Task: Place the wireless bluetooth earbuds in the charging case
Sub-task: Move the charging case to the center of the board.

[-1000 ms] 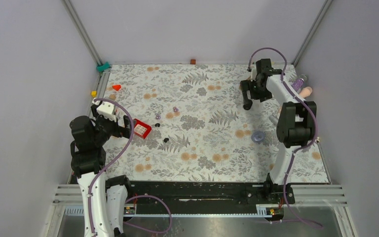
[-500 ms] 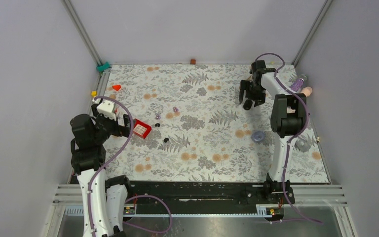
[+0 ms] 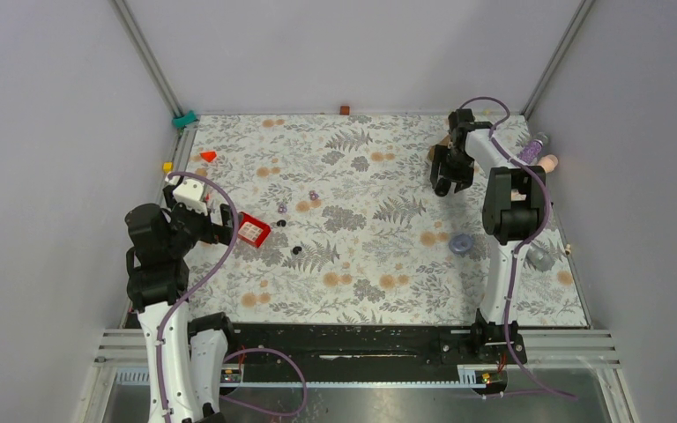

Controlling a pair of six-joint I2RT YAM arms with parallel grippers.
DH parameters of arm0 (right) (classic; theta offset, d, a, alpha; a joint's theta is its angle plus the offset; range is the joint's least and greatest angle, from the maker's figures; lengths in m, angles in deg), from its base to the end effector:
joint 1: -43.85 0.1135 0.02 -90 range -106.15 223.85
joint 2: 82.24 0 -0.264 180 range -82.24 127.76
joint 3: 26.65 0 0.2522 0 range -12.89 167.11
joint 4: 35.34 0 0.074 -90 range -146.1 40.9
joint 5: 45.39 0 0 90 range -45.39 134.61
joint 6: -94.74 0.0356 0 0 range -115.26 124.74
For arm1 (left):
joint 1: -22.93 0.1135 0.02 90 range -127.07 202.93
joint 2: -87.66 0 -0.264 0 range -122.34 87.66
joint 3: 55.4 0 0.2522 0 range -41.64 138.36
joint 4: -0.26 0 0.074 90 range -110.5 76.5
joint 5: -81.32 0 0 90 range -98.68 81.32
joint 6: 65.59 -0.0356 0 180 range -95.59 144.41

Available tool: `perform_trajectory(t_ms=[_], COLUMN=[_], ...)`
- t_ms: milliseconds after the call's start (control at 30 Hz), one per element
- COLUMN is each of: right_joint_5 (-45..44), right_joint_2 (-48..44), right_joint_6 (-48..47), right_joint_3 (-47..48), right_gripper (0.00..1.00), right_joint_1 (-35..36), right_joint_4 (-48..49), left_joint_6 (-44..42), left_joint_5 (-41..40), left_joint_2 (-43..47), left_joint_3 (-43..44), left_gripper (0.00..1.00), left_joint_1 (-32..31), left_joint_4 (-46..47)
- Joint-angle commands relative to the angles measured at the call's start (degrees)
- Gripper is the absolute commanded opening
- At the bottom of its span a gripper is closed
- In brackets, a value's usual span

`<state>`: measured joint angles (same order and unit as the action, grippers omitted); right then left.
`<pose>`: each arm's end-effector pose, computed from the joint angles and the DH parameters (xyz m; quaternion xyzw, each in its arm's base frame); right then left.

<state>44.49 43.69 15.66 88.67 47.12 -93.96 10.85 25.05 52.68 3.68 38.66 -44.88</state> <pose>0.4609 0.0263 0.1784 0.0658 0.9814 0.0212 0.1790 0.1311 0.0164 0.3306 0.1493 0.7918 -0.0944 0.5846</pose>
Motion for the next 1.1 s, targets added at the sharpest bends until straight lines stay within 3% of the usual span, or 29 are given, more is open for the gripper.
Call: perform_trajectory(t_ms=[0,367,533,733,1067], right_joint_5=[-3.23,-7.34,-7.45,-7.65,-12.14], right_joint_2=[1.65,6.03,6.08,5.61,-3.73], right_joint_6=[2.51,4.16,4.20,3.99,0.93], right_joint_3=[3.63,10.43,10.57,10.04,-2.23], right_gripper=[0.70,0.65,0.52,0.52,0.50], right_joint_1=[-0.19,2.11,2.09,2.15,6.00], right_joint_4=[-2.19,-6.73,-6.66,-6.54,-1.75], left_joint_6=[-0.53,-0.47,-0.50,-0.50,-0.59], left_joint_5=[1.02,0.73,0.74,0.89,0.83], left_joint_2=[0.51,0.97,1.10,1.32,1.67], left_joint_3=[0.07,0.03,0.05,0.03,0.03], left_gripper=[0.99,0.99,0.99,0.99,0.99], left_joint_1=[0.44,0.53,0.53,0.62,0.63], left_joint_4=[1.91,1.90,1.86,1.89,1.84])
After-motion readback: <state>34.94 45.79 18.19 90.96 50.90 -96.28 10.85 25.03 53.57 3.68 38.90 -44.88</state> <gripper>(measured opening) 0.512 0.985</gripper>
